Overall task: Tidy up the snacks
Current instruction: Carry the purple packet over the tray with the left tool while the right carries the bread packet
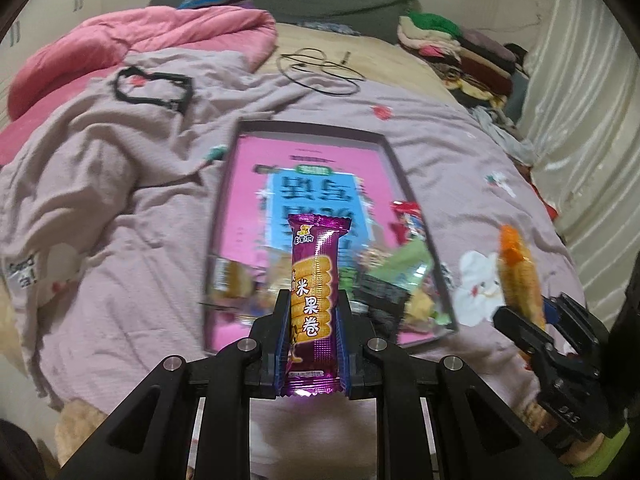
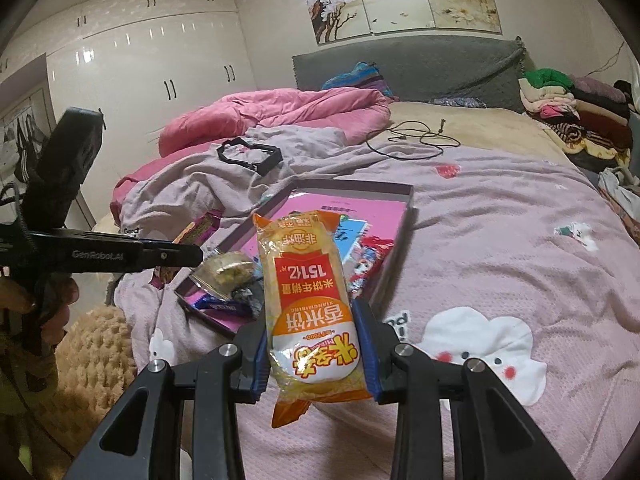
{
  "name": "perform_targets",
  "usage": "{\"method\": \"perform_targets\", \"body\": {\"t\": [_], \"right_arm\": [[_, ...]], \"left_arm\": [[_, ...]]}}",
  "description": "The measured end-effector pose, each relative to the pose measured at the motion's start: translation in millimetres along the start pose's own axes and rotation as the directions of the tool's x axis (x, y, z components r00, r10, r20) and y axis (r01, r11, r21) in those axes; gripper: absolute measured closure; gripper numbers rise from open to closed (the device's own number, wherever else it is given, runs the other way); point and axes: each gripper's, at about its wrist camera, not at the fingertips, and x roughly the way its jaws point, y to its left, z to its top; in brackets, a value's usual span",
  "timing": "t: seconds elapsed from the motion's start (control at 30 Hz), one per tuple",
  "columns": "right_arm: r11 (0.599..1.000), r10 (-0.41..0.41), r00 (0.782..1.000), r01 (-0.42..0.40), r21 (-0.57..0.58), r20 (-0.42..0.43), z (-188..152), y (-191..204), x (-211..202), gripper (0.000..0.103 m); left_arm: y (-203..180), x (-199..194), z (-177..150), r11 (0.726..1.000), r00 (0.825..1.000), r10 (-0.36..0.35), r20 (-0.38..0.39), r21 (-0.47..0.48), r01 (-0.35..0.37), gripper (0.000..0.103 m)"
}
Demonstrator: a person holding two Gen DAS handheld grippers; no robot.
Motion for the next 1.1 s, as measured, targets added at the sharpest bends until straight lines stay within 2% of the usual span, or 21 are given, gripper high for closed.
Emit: {"method": "perform_targets", "body": {"t": [0.27,0.4,0.5,0.67,1.1], "right_arm": [[1.000,0.008,1.000,-0.008,-0.008,-0.006,8,10,9,0.066],[1.000,0.014,1.000,-0.014,-0.009,-0.011,10,12,14,0.066],[1.000,0.011,1.000,-0.012,-0.012,-0.018,9,13,17,0.066],[1.000,0.003,0.999,-0.003,-0.001,-0.032,10,12,25,0.066],[0.999,-0.041,0.997,0.042,0.015,-0.069,19,10,52,0.066]], "left_arm": [[40,7,0,0.996,1.000,0.022,0.005,-0.089,-0.021,0.083],[49,15,-1,0.995,0.999,0.040,0.004,-0.097,-0.040,0.083],[50,22,-3,0.994,0.998,0.065,0.000,-0.086,-0.064,0.083],[48,34,-6,0.995,0.998,0.065,-0.016,-0.072,-0.066,0.083],[36,51,-8,0.999,0.999,0.033,-0.029,-0.035,-0.034,0.083]]}}
